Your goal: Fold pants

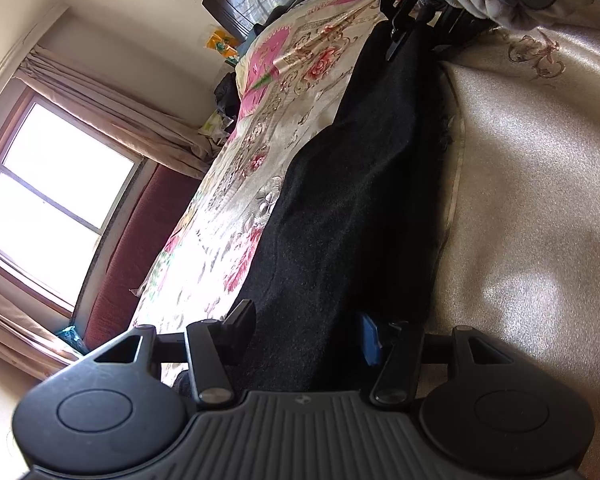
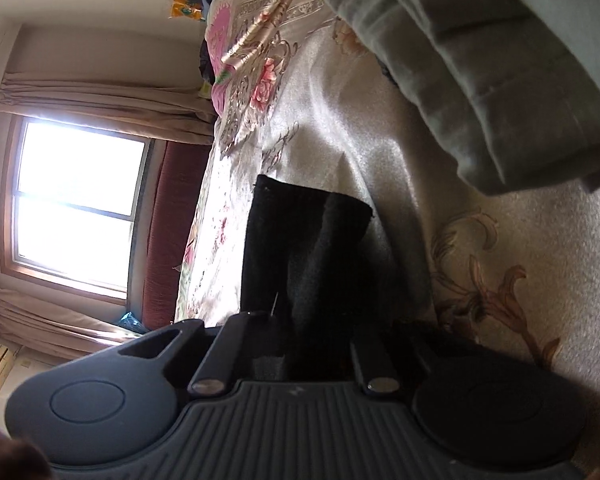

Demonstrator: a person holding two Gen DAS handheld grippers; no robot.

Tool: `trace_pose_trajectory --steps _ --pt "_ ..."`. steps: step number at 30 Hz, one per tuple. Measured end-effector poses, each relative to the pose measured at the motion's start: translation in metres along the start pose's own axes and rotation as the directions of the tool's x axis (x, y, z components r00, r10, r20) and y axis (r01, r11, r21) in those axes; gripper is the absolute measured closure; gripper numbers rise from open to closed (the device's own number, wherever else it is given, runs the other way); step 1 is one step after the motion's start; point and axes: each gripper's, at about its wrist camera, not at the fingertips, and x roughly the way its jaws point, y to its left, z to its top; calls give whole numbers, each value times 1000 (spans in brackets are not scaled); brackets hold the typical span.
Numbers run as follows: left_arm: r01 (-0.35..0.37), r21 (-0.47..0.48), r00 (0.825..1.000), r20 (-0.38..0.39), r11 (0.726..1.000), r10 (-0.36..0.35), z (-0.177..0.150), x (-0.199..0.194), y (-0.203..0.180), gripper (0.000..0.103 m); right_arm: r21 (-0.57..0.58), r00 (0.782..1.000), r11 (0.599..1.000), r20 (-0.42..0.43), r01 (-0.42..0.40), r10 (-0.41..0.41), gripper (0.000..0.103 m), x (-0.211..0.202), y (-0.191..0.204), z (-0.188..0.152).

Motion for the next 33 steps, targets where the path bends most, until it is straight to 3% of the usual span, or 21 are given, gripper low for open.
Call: trace_pose_trajectory --steps 4,6,8,10,12,13,15,18,24,26,29,31,33 --pt "26 7 1000 11 1000 -26 5 -6 0 35 13 995 995 -20 -102 102 96 -37 18 2" --pt "52 14 998 43 999 -53 9 -19 -4 35 -30 993 993 -38 -110 109 96 -65 31 3" --pt "100 10 992 70 995 -101 14 -31 -10 35 -103 997 993 -47 -62 58 96 -89 38 2" --pt "120 26 990 76 992 -121 17 -33 -22 36 -173 997 983 -42 55 -63 96 -94 32 6" --pt "116 26 991 57 993 -117 19 -29 -27 36 -171 976 968 -82 185 -201 96 -76 12 10" --pt "123 2 991 49 992 -123 20 -28 -23 36 -153 970 965 -89 213 -228 95 -71 4 9" --pt "140 -52 990 34 989 -138 19 -32 -11 35 -158 970 963 -71 219 -232 90 -72 7 3" --pt "100 -94 995 29 991 -97 3 -48 7 33 -228 970 948 -45 224 -240 89 -85 29 0" --pt "25 -223 996 -77 974 -43 -53 -71 32 28 -475 951 832 40 287 -306 88 -121 75 -36" --pt "35 -276 983 -164 961 -83 -74 -66 35 27 -564 955 788 5 249 -298 88 -114 94 -62" --pt "49 -415 974 -181 908 -135 -98 -75 52 27 -650 949 750 -148 118 -278 88 -84 118 -114" --pt "6 -428 978 -188 904 -95 -108 -87 59 27 -696 922 718 -271 10 -276 88 -57 133 -158" --pt "-41 -435 977 -206 899 -55 -121 -96 68 26 -745 888 661 -361 -90 -286 88 -32 149 -203"
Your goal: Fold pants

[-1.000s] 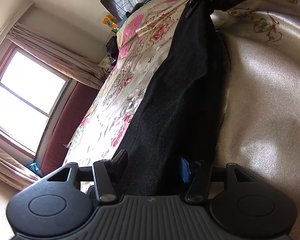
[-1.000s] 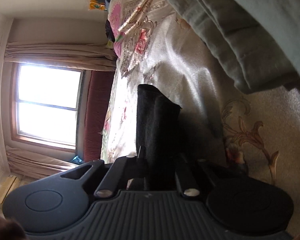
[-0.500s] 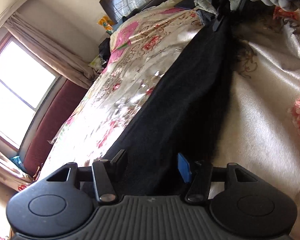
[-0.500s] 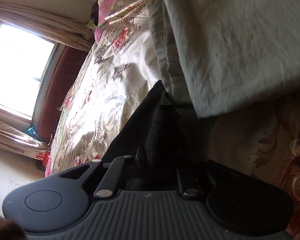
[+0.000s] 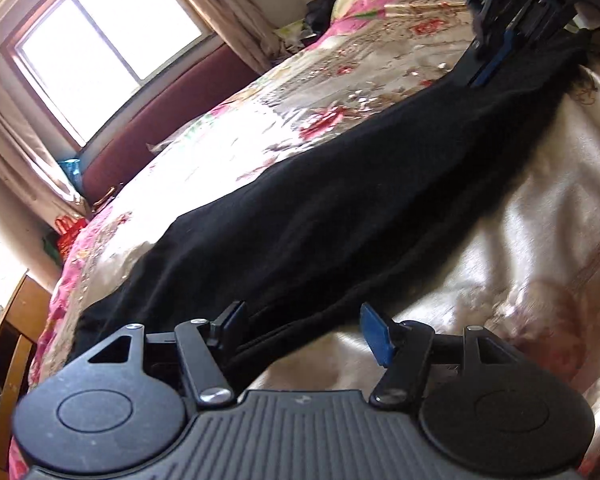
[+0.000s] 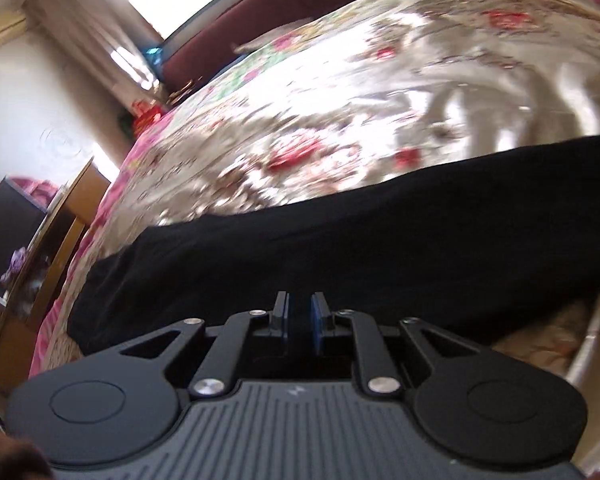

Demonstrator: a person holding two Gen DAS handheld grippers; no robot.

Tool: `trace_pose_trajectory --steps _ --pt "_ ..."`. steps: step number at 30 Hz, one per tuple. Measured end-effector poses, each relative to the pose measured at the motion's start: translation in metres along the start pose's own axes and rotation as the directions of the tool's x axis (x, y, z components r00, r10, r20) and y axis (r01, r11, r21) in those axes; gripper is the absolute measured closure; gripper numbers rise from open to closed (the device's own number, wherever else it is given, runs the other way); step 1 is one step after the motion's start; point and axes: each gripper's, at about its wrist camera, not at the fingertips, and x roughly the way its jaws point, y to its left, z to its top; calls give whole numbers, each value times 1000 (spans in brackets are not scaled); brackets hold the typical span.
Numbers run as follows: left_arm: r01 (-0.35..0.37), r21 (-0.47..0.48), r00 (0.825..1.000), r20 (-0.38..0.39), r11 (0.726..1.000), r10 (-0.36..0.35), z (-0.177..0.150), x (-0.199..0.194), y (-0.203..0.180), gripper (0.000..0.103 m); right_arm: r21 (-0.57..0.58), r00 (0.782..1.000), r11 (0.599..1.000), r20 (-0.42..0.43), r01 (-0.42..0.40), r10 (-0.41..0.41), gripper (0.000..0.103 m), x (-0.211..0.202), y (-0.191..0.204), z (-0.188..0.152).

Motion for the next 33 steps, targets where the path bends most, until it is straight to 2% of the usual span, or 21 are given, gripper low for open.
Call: trace_pose_trajectory --steps 3,5,8,11,14,16,19,22,24,26,27,28,30,32,33 --pt "-72 -45 997 -11 996 72 -13 -4 30 25 -220 992 970 -95 -107 88 88 45 71 -8" --pt "-146 -40 989 -21 988 146 -25 -2 51 24 -396 986 907 -132 -143 98 88 71 113 -17" --pt "-249 -42 966 -88 968 245 -51 17 90 18 -587 983 792 -165 -166 83 88 99 157 -36" --pt "-315 -91 939 -174 945 296 -72 43 129 19 -643 970 736 -229 -210 77 88 116 178 -52" --pt "-353 -142 924 -205 925 322 -88 54 160 19 -693 963 679 -254 -243 86 88 126 194 -64" --pt "-353 -176 926 -205 919 316 -91 62 172 19 -743 967 627 -241 -235 77 87 130 206 -73" --pt "-297 -281 947 -211 913 243 -93 72 188 19 -751 960 606 -265 -261 86 87 141 215 -76" --pt "-261 -338 957 -212 904 197 -98 76 196 19 -777 962 571 -256 -264 97 87 148 228 -80" --pt "-251 -314 960 -201 916 194 -101 76 195 19 -810 966 530 -243 -252 87 85 155 239 -86" --pt "-288 -234 946 -218 929 239 -102 87 192 19 -835 972 502 -227 -224 55 85 165 246 -91" --pt "-297 -213 943 -220 931 250 -103 92 193 19 -842 975 497 -218 -210 42 85 169 248 -92" --pt "-300 -205 942 -217 932 255 -104 95 197 18 -836 975 509 -218 -204 32 87 173 249 -90" --pt "-324 -207 936 -209 923 282 -104 96 207 22 -795 971 567 -236 -216 38 96 176 250 -81" --pt "-370 -209 921 -210 905 328 -102 96 218 33 -767 968 601 -245 -225 50 96 173 250 -75" --pt "-368 -233 924 -202 900 325 -101 93 225 33 -757 967 611 -247 -232 60 97 170 251 -73"
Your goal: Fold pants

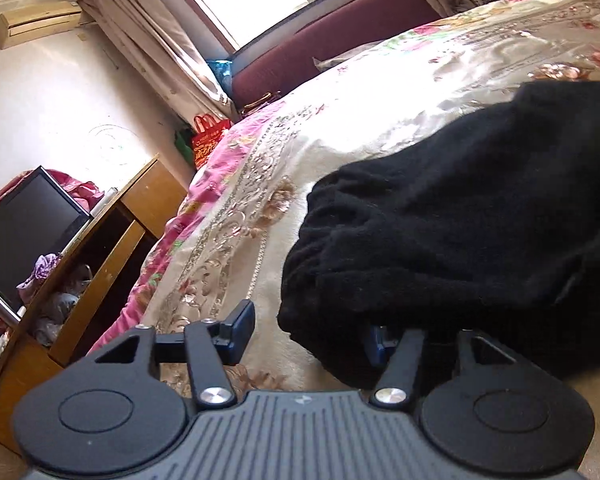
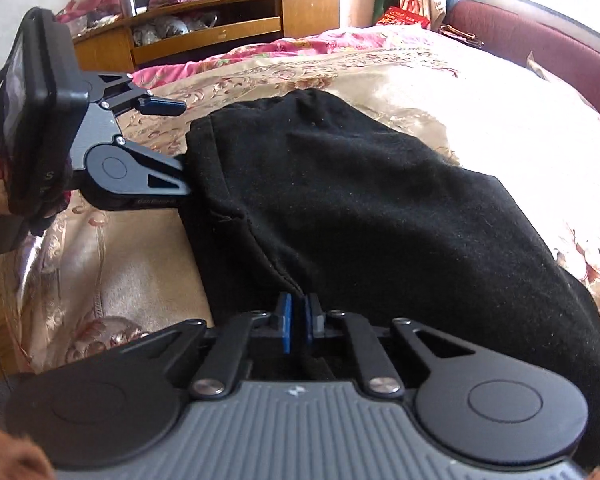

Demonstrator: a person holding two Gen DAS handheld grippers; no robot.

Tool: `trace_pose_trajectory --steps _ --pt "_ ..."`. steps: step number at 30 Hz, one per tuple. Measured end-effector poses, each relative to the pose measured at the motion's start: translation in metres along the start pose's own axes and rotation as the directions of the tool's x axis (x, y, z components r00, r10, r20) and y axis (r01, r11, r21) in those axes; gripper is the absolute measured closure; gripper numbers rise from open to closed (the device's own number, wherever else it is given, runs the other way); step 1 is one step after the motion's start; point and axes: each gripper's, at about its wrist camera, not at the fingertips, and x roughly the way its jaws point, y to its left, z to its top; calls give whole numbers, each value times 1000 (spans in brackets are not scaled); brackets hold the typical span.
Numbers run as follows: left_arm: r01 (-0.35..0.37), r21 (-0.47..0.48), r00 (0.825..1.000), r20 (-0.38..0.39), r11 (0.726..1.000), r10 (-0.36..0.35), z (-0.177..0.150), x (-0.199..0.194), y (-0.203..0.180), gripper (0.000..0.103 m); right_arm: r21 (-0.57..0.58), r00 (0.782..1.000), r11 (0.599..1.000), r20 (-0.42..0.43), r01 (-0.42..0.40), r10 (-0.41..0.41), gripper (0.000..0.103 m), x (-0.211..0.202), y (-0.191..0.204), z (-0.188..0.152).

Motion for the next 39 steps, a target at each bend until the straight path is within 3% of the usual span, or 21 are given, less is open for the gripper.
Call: trace_pose_trajectory --steps 6,9,12,18,23,28,31,34,37,39 --pt "-56 -34 997 57 998 58 -1 -8 3 35 -6 996 1000 84 -6 7 96 -31 15 5" --pt "-69 -9 998 -3 998 69 -13 5 -4 34 -10 999 1000 32 -17 18 96 -18 21 -4" --pt "-105 69 994 -4 992 106 -22 6 -14 34 -12 999 999 -28 -40 39 95 4 28 -16" --pt "-151 72 988 -12 986 152 -22 -5 -6 34 20 997 997 4 -77 77 95 1 29 -18" --pt "-227 75 973 -28 971 230 -25 -12 -2 34 -4 997 998 -22 -70 70 91 7 29 -23" --pt "-313 110 950 24 943 312 -14 -37 3 34 196 985 966 54 -169 161 90 -35 -20 -10" --pt "-228 101 970 106 968 218 12 -59 -16 29 263 983 956 157 -133 94 82 -71 -70 -9" --pt "-92 83 983 169 992 77 41 -68 -52 29 342 986 939 162 -19 -38 75 -75 -134 -9" --pt "112 27 972 205 993 -115 68 -70 -97 29 451 986 893 143 10 -83 73 -58 -197 -15" --pt "178 33 965 192 983 -181 73 -66 -122 29 527 988 849 147 -41 -44 73 -43 -231 -22"
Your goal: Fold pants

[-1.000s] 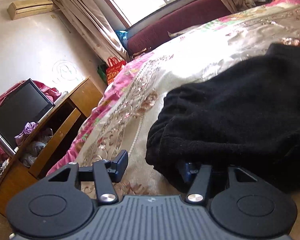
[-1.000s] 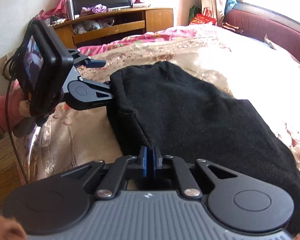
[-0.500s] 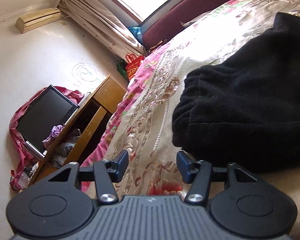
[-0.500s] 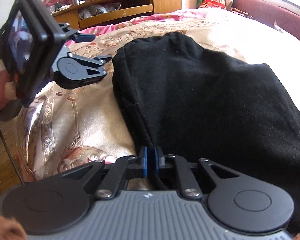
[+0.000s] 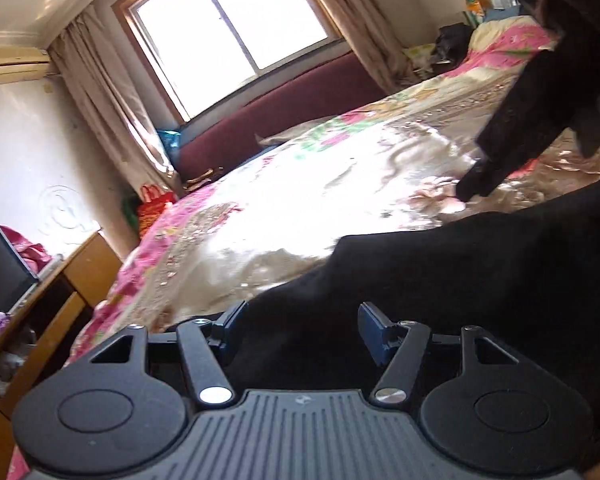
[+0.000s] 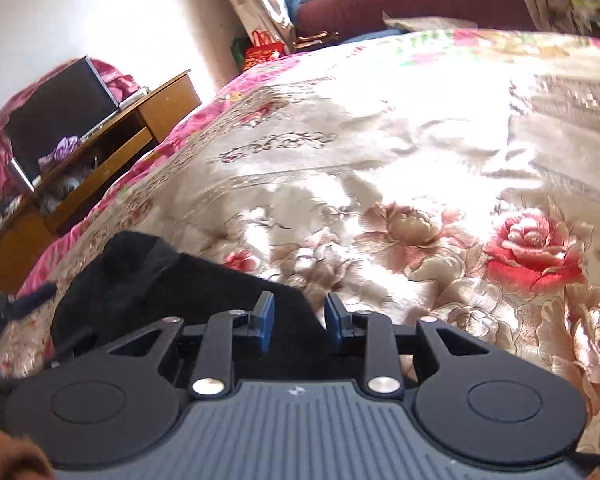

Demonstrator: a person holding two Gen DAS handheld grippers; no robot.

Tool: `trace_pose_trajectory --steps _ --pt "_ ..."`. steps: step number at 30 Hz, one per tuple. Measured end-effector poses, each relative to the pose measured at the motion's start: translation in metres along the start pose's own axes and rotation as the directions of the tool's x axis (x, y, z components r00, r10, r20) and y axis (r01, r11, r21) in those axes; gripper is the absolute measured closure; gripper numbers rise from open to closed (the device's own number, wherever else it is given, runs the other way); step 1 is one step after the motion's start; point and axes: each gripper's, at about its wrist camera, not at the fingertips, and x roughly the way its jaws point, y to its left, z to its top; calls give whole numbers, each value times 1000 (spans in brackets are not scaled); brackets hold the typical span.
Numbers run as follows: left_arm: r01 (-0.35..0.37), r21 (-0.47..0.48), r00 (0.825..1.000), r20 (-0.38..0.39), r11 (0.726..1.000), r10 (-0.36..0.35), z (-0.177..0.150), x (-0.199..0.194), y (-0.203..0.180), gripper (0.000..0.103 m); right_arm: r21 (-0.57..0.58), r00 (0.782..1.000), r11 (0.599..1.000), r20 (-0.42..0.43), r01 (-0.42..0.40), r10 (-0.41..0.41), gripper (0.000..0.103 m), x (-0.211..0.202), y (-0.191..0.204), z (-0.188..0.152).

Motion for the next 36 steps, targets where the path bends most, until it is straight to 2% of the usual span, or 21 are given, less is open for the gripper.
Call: trace_pose_trajectory --steps 2,4,5,6,7,10,12,14,15,17,20,22,23,25,26,28,30,31,33,36 --pt "63 -4 996 -63 998 -63 -11 8 -18 29 99 997 993 -34 -67 70 73 14 -29 3" --pt "85 14 988 -131 996 -82 -33 10 -28 29 199 978 965 -82 -173 192 73 26 -53 1" --pt "83 14 987 -139 996 -80 -44 6 -29 29 234 958 944 -108 -235 265 73 29 -59 -2" --pt "86 -11 986 -141 996 -86 -52 1 -26 29 272 924 910 -135 -312 357 73 31 -63 -8" --pt "92 -53 983 -157 994 -99 -55 -1 -21 29 288 901 891 -152 -352 406 73 31 -63 -12" --pt "105 -144 973 -189 984 -132 -58 1 -10 28 307 825 832 -194 -463 531 72 23 -55 -24" --pt "90 -115 976 -186 989 -110 -58 1 -16 28 287 801 817 -206 -500 562 69 15 -43 -25" --pt "66 -75 981 -177 995 -79 -57 1 -25 28 212 775 807 -227 -551 589 60 5 -29 -20" --pt "58 -69 982 -173 996 -69 -58 -1 -28 28 165 770 805 -236 -569 593 57 2 -22 -18" --pt "49 -71 983 -172 996 -61 -58 -1 -30 28 99 788 823 -243 -559 565 51 6 -12 -16" --pt "43 -70 984 -172 997 -54 -58 -1 -31 28 176 776 813 -244 -555 582 50 23 -10 -21" --pt "42 -67 984 -168 997 -53 -59 -4 -32 28 173 783 811 -212 -559 585 49 20 -4 -22" --pt "44 -70 985 -166 997 -55 -60 -4 -31 28 146 792 816 -197 -559 578 49 15 -1 -21" --pt "45 -75 985 -161 996 -56 -60 -6 -31 27 57 838 854 -168 -517 519 49 6 6 -18" --pt "44 -75 986 -158 996 -55 -61 -5 -29 27 55 841 854 -151 -517 519 49 7 6 -16" --pt "38 -73 987 -154 997 -49 -61 -6 -31 27 125 844 844 -68 -521 531 50 14 -7 -11" --pt "36 -68 987 -155 997 -46 -61 -7 -32 27 204 839 816 76 -541 538 50 22 -22 -1" --pt "36 -66 987 -156 997 -46 -61 -8 -33 27 248 836 799 119 -548 536 50 25 -30 5" --pt "39 -73 987 -153 997 -50 -62 -8 -32 27 274 838 795 90 -540 538 50 36 -37 17" --pt "37 -79 988 -146 996 -49 -64 -9 -32 27 208 888 874 -41 -440 457 50 44 -40 24"
